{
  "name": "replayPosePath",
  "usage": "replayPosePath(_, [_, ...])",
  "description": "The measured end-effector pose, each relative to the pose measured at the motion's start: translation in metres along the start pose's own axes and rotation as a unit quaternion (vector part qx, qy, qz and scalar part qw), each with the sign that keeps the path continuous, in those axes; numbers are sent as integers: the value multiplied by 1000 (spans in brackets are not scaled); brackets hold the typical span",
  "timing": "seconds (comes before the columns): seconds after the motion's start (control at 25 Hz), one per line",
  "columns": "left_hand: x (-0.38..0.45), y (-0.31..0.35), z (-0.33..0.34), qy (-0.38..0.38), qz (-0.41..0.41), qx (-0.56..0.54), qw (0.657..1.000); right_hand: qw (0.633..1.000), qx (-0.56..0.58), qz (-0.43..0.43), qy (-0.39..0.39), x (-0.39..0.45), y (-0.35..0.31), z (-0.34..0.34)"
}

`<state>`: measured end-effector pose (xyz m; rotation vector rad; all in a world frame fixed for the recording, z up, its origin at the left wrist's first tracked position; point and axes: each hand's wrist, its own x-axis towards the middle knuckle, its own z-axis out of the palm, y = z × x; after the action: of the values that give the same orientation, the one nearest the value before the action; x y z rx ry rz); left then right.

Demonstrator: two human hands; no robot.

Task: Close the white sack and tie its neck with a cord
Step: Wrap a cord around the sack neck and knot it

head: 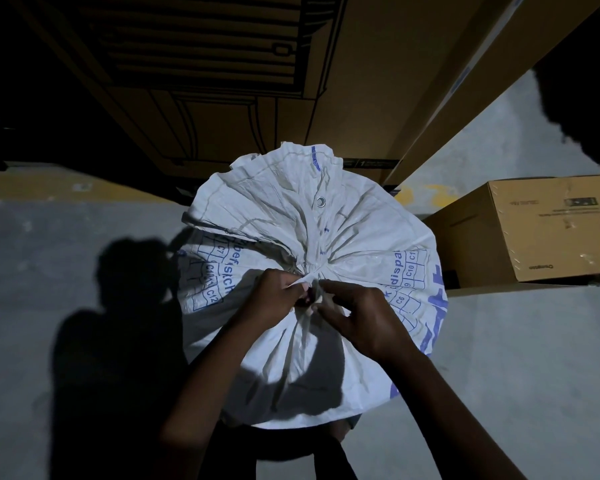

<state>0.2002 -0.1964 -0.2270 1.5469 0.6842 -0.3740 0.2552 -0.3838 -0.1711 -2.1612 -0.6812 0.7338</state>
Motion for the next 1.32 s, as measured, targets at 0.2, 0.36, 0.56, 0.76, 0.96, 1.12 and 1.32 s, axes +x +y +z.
replayPosePath(0.2, [1, -2, -4, -16, 38, 21, 999, 992, -102, -61, 28, 6, 2, 6])
replayPosePath(0.36, [4, -1, 0, -13, -14, 3, 1000, 984, -147, -67, 70, 14, 3, 7])
replayPosePath(0.56, [8, -3, -2, -9, -47, -23, 999, 977, -188, -52, 82, 23, 10, 9])
replayPosePath(0.76, [8, 0, -3, 2, -38, -30, 999, 957, -254, -130, 50, 23, 3, 11])
replayPosePath(0.96, [7, 4, -4, -19, -60, -29, 998, 972, -194, -111, 73, 29, 8, 3])
replayPosePath(1.12, [7, 9, -11, -46, -64, -37, 996, 983, -149, -75, 70, 29, 11, -2])
replayPosePath(1.32, [7, 14, -16, -69, -76, -34, 994, 994, -98, -50, 25, 33, 18, -6])
